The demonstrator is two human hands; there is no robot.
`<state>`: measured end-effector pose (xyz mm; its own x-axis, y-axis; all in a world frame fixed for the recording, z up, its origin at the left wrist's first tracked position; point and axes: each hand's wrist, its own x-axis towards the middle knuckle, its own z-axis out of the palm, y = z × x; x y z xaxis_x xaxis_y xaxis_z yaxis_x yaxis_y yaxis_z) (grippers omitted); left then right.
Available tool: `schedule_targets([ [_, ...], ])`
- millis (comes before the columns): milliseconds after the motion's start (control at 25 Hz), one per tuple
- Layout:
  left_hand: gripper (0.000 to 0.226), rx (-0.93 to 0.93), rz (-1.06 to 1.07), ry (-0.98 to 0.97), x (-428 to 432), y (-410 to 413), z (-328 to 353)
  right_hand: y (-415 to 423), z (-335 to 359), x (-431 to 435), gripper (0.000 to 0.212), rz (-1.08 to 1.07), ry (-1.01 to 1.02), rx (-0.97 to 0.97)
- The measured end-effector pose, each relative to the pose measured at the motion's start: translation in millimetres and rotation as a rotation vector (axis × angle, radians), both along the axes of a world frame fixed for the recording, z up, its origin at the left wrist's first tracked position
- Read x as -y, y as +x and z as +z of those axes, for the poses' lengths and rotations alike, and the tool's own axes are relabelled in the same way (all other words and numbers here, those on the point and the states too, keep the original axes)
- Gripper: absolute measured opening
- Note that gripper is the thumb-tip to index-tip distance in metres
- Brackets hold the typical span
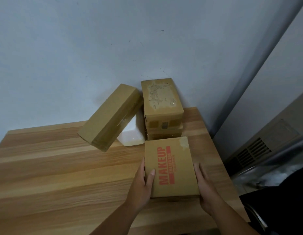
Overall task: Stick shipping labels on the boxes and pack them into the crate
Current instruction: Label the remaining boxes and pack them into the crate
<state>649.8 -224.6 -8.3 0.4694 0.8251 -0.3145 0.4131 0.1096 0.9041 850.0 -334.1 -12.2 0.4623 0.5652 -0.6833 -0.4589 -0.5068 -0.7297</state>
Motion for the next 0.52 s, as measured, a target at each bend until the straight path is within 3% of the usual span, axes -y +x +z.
schedule_targets([
  [80, 0.051, 0.046, 0.042, 0.062, 7, -6, 10, -4, 18, 1, 0.069, 0.182, 0.027, -0.185],
  [160, 0.039, 0.105, 0.081, 0.056, 7, -14, 27, -5, 35, 0, 0.073, 0.295, 0.053, -0.159],
  [240, 0.038, 0.164, 0.101, 0.038, 2, -24, 46, -3, 56, 0, 0.081, 0.251, 0.089, -0.046],
  [440, 0.060, 0.177, 0.034, 0.167, 4, -38, 85, -7, 96, 0, 0.066, 0.194, 0.265, 0.085],
  [520, 0.088, 0.090, -0.017, 0.181, 9, -36, 100, -20, 113, -1, 0.064, 0.175, 0.294, 0.174],
])
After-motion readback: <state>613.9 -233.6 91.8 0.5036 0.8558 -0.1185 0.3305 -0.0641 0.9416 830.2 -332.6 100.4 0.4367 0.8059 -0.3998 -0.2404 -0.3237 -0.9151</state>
